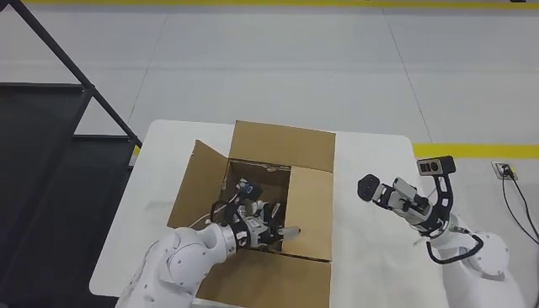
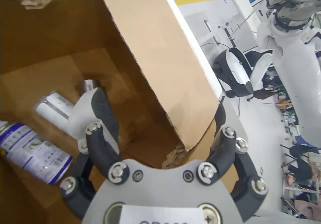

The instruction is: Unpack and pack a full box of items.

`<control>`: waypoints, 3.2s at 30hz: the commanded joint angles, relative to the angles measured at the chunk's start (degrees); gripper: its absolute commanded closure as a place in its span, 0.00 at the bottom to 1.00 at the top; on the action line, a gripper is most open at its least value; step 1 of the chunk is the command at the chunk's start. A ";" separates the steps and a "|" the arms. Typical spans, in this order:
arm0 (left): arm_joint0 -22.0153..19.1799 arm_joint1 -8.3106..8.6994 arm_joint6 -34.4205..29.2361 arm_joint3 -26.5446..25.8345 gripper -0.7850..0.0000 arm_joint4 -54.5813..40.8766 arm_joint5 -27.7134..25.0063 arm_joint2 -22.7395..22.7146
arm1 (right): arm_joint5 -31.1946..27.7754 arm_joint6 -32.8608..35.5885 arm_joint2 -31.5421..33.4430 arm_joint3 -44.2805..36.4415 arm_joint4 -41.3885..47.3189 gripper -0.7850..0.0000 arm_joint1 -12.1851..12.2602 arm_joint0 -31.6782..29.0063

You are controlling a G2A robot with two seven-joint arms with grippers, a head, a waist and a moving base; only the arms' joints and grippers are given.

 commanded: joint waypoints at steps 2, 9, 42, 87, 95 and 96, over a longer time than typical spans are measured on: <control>-2.37 -0.49 -0.87 3.18 0.00 -3.16 -0.81 1.95 | -0.61 -0.10 0.99 0.16 1.05 0.00 0.26 -0.83; -4.44 -0.98 -0.68 6.49 0.00 -8.87 -4.32 3.45 | -2.30 -0.97 2.56 0.30 3.26 0.00 0.72 -2.33; -10.88 -5.16 10.45 2.93 0.00 -8.72 -2.37 18.94 | -9.69 -2.96 17.07 1.22 20.04 0.00 2.47 -11.14; 15.87 -1.59 9.84 -28.63 0.00 -1.55 -8.27 -13.96 | -7.35 -10.21 4.70 -8.68 -9.07 0.00 3.95 -2.28; 33.84 -0.13 17.72 -33.90 0.00 -6.69 -16.58 -34.46 | -4.72 -10.29 -2.17 -10.16 -15.31 0.00 3.79 1.28; 35.90 -0.06 18.90 -33.57 0.00 -7.98 -18.14 -36.78 | -4.72 -10.29 -2.17 -10.16 -15.31 0.00 3.79 1.28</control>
